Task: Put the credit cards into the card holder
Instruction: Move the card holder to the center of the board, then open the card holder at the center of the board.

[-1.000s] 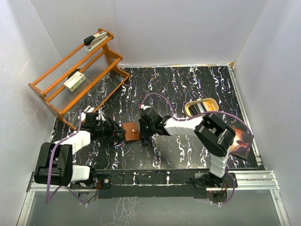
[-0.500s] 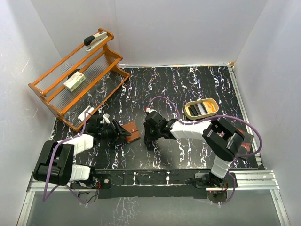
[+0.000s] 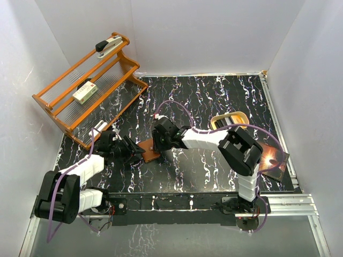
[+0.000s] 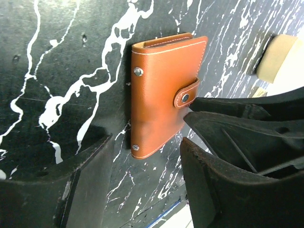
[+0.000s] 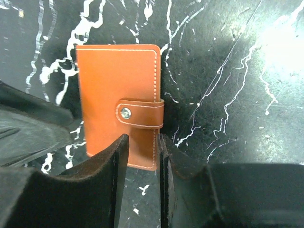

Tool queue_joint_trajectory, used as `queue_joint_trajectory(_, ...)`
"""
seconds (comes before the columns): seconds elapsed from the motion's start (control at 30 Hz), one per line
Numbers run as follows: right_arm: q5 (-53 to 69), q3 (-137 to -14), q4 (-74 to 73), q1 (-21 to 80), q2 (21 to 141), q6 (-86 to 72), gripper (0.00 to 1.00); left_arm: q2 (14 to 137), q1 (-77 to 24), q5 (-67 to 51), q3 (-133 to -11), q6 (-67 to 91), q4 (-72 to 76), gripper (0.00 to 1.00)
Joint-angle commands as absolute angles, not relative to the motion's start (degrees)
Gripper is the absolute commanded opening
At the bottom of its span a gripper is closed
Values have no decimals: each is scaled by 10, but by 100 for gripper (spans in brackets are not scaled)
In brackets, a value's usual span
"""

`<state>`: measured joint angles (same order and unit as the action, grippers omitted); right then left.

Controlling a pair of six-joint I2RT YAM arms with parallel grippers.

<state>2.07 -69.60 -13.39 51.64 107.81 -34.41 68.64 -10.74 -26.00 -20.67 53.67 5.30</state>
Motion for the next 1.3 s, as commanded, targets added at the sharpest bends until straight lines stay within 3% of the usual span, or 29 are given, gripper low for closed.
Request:
queue_joint_trajectory(0.0, 24, -724, -143, 518, 1108, -324, 25, 682, -106, -238, -220, 537, 19, 56)
queue_joint_trajectory(0.2, -4, -677, -144, 519, 1123, -335, 10, 669, -107, -218, -227, 526, 13, 59)
queue_joint_trajectory(0.57, -9, -624, -120, 517, 1120, -356, 0, 732, -107, -241, -218, 534, 95, 60)
queue_joint_trajectory(0.9, 32, -584, -87, 496, 1109, -372, 0, 745, -107, -258, -206, 540, 118, 59)
queue_joint_trajectory(1.27, 91, -556, -41, 475, 1111, -384, 0, 772, -116, -351, -175, 609, 304, 54)
